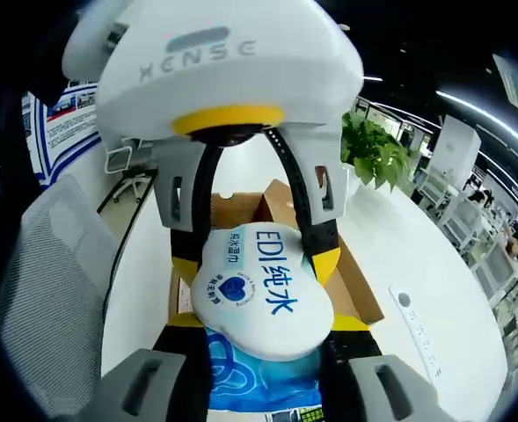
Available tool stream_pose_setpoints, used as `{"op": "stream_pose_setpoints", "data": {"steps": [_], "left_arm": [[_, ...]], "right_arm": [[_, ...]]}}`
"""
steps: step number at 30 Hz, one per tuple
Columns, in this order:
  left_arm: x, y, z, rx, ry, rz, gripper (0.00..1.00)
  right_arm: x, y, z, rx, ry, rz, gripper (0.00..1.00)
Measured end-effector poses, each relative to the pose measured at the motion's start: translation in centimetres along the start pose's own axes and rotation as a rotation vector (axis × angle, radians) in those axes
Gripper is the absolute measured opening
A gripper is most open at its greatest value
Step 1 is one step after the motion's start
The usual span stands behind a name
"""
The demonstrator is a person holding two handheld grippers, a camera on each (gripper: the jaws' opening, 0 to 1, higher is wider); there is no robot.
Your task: Operate the shoe box by opening the lid, removing the specified soft item, and placing it in the target area until the item is outside and the box remains undamaged.
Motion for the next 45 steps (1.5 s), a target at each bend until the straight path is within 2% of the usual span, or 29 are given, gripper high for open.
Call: {"op": "stream_pose_setpoints", "data": {"steps": [10,28,35,45], "left_arm": [[1.4,1.2,3.1,0.002,-0.020,0.013,0.61],[3.9,2.6,6.7,-0.013,-0.034,0.012,0.61],[4.8,3.1,7.4,-0.021,-0.043,0.018,0.61],[6.3,3.3,7.6,-0.037,-0.043,0.017,0.61]], "right_arm": [[-2.6,-1.1,-2.0,-0.008,0.019,-0.011,0.43],[-5.5,-2.9,-5.3,-0.016,0.036,-0.002,0.43],[-6.0,-3.7,-6.2,-0.023,0.046,-0.001,0.43],[-5.6,-4.4,-7.4,-0.033,0.057,0.013,0.43]]}}
Point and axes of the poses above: the point that each gripper's makers call its tool centre point, and the gripper's own axes: x roughly forward along the fingers, y roughly to its left, z roughly out of its top, the point moved 6 cm from there along -x, roughly backward along the fingers, and after that the axes turned 11 degrees about z, right-handed, at the moved point
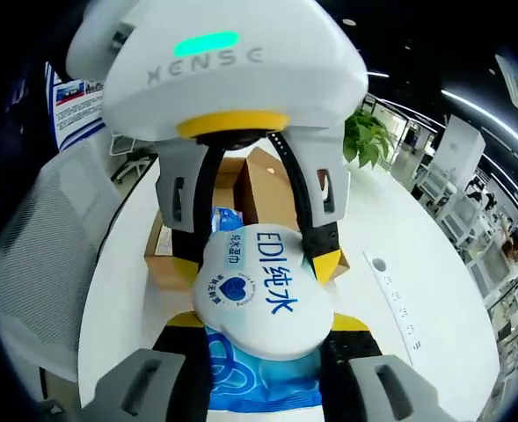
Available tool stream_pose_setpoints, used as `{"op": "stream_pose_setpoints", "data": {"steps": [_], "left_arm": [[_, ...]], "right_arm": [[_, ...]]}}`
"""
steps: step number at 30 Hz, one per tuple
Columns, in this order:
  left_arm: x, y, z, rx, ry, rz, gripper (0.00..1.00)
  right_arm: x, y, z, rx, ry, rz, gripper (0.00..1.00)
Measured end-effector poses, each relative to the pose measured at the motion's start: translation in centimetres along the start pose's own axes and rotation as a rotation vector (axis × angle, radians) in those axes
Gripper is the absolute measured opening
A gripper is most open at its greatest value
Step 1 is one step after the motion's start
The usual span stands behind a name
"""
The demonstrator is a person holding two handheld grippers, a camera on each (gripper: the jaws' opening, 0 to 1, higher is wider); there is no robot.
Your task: Operate the shoe box by opening the lid, removing the specified soft item, and placing it in the target area until the item is outside and the box remains undamaged.
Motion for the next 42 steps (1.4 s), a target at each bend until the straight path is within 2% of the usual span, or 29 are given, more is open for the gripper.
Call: {"op": "stream_pose_setpoints", "data": {"steps": [10,26,42], "left_arm": [[2.1,0.0,0.2,-0.015,0.000,-0.006,0.61],[5.9,-0.6,-0.7,-0.025,-0.002,-0.038,0.61],[8.3,-1.1,-2.0,-0.035,0.005,-0.054,0.62]], "right_arm": [[0.5,-0.8,-1.8,-0.003,0.026,0.016,0.43],[2.7,-1.6,-4.7,0.017,0.049,0.035,0.43],[4.8,-2.1,-6.1,0.020,0.061,0.054,0.43]]}}
Point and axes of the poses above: the point that each gripper's makers call its tool centre point, and the gripper's own axes: x roughly forward along the fingers, y roughly to its left, z roughly out of its top, the point moved 6 cm from there along -x, roughly backward along the fingers, and after that the axes turned 11 degrees about z, right-handed, at the moved point
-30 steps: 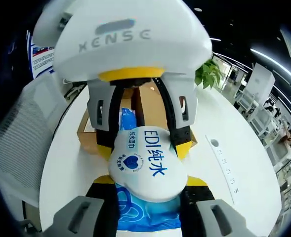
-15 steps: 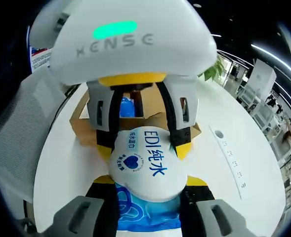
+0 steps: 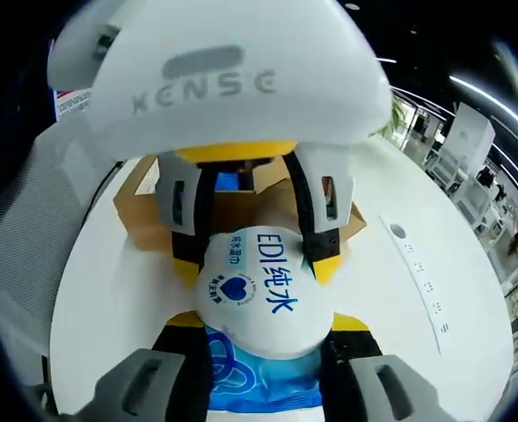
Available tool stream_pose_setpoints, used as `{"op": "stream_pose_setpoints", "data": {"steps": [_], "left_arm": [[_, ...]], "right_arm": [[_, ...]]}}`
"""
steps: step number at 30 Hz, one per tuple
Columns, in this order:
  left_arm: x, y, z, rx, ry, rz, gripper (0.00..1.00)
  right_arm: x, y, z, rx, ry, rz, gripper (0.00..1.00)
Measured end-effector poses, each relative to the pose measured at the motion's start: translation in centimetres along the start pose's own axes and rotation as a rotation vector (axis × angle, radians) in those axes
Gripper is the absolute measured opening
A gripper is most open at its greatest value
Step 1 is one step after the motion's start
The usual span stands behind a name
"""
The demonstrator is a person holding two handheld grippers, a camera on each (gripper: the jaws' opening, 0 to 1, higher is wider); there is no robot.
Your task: Operate the shoe box by opening the lid, removing the specified soft item, and placing it in the target area until the item is outside and the box remains undamaged.
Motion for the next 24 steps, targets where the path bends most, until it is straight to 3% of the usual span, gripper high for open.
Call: {"op": "stream_pose_setpoints", "data": {"steps": [24], "left_arm": [[1.6,-0.3,-0.6,0.003,0.007,0.016,0.62]], "right_arm": [[1.3,-0.3,-1.2,-0.025,-0.005,-0.003,0.45]]}}
Point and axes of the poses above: the point that each gripper's makers call its tool centre point, and the gripper's own axes: x roughly forward along the fingers, y roughly to its left, z roughly out of its top, the point moved 6 cm from there along -x, roughly backward along the fingers, and after that the axes turned 11 degrees about z, right-handed, at the moved point
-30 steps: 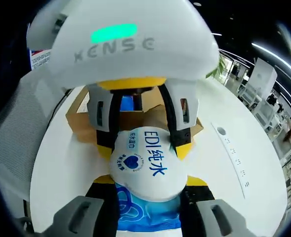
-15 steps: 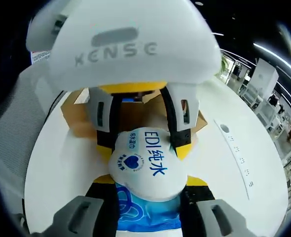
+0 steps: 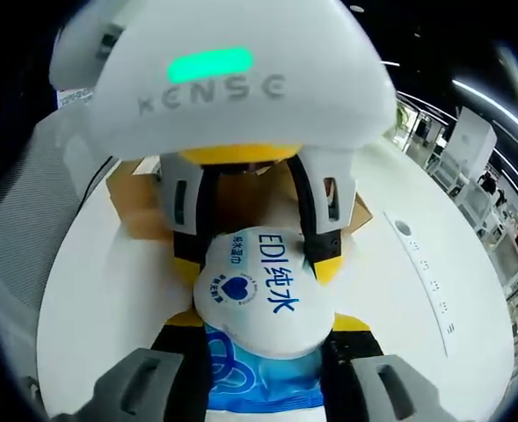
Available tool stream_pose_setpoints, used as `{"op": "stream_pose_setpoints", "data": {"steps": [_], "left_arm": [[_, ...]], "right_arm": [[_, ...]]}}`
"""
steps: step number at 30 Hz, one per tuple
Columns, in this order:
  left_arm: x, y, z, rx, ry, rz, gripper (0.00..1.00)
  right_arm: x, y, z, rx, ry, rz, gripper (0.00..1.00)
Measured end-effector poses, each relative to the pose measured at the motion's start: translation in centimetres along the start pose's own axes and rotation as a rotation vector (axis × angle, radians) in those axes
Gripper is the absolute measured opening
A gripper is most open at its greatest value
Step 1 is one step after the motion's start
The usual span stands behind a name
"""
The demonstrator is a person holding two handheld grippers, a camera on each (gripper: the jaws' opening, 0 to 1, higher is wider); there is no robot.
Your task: Operate the shoe box by opening the lid, removing the specified soft item, and placing it in the target area until the item is outside and the box remains undamaged.
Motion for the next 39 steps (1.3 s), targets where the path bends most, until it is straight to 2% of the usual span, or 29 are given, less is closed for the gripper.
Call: {"op": "stream_pose_setpoints", "data": {"steps": [7,20,22,39], "left_arm": [[0.3,0.0,0.0,-0.005,-0.009,0.005,0.62],[0.5,-0.1,0.4,-0.001,-0.046,0.031,0.65],[0.6,-0.1,0.4,-0.007,-0.047,0.032,0.66],[-1.5,-0.1,0.3,-0.045,-0.055,0.015,0.72]], "right_arm": [[0.2,0.0,-0.5,-0.009,-0.008,0.006,0.47],[0.1,-0.1,-1.5,0.032,0.013,-0.014,0.53],[-0.4,-0.1,-1.3,0.043,-0.011,-0.015,0.53],[-2.1,0.9,-0.9,0.089,-0.011,-0.027,0.65]]}}
Point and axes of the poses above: the point that each gripper's makers call its tool centre point, and the gripper's own axes: x roughly forward along the fingers, y roughly to its left, z roughly out of its top, the point moved 6 cm from there along -x, roughly backward along the fingers, and after that the axes turned 11 degrees about z, right-handed, at the moved point
